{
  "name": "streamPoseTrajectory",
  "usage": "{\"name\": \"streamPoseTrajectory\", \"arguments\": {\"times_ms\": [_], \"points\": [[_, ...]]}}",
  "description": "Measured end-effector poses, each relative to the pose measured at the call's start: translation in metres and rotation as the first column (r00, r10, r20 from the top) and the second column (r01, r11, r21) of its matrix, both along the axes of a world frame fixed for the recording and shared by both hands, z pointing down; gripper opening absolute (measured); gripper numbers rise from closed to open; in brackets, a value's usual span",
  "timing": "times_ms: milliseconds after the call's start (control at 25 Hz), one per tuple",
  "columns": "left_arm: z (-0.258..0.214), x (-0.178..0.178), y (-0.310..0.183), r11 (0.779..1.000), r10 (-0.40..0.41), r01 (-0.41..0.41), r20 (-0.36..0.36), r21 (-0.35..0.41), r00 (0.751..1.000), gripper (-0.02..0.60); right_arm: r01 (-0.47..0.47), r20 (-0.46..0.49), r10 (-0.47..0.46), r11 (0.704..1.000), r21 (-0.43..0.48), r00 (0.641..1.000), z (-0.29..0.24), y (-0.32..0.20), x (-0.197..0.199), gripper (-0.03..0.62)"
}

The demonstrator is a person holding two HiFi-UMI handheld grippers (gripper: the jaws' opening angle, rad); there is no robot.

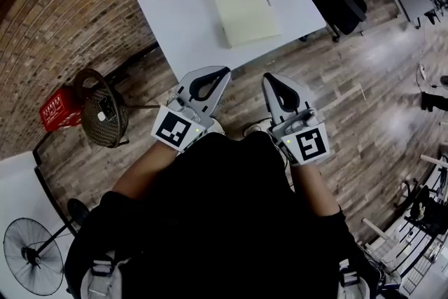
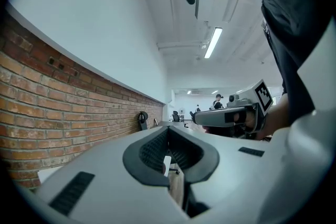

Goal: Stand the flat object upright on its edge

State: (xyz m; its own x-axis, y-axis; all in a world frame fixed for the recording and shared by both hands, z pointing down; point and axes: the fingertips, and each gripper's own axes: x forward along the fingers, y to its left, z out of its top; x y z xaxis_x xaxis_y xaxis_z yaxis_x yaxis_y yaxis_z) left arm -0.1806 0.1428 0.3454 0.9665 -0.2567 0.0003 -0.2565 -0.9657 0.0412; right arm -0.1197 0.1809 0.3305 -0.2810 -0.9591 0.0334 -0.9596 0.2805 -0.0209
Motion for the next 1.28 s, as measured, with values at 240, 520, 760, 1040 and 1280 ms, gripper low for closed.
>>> {"name": "streamPoseTrajectory", "arguments": {"times_ms": [240,520,760,1040,1280], "points": [[-0.001,0.003,0.004,1.000,0.005,-0.005,0.001,0.010,1.000,0.020,-0.013,0.010,0.014,1.000,-0.019,1.000,0.003,0.007,0.004,0.006],[0.002,0.010,-0.002,0.999,-0.036,0.036,0.018,0.006,0.999,0.020,-0.001,0.029,0.001,1.000,-0.028,1.000,0.008,0.000,0.023,0.006],[0.001,0.034,-0.007,0.996,-0.081,0.081,0.019,0.038,0.997,0.020,0.038,0.027,-0.038,0.999,-0.023,0.999,0.013,-0.008,0.053,0.006],[-0.004,0.077,-0.012,0.990,-0.138,0.137,0.038,0.034,0.990,0.020,0.085,0.035,-0.084,0.996,-0.031,0.996,0.017,-0.014,0.098,0.006],[-0.003,0.113,-0.014,0.983,-0.179,0.178,0.047,0.036,0.983,0.020,0.124,0.047,-0.123,0.992,-0.031,0.991,0.014,-0.022,0.137,0.006]]}}
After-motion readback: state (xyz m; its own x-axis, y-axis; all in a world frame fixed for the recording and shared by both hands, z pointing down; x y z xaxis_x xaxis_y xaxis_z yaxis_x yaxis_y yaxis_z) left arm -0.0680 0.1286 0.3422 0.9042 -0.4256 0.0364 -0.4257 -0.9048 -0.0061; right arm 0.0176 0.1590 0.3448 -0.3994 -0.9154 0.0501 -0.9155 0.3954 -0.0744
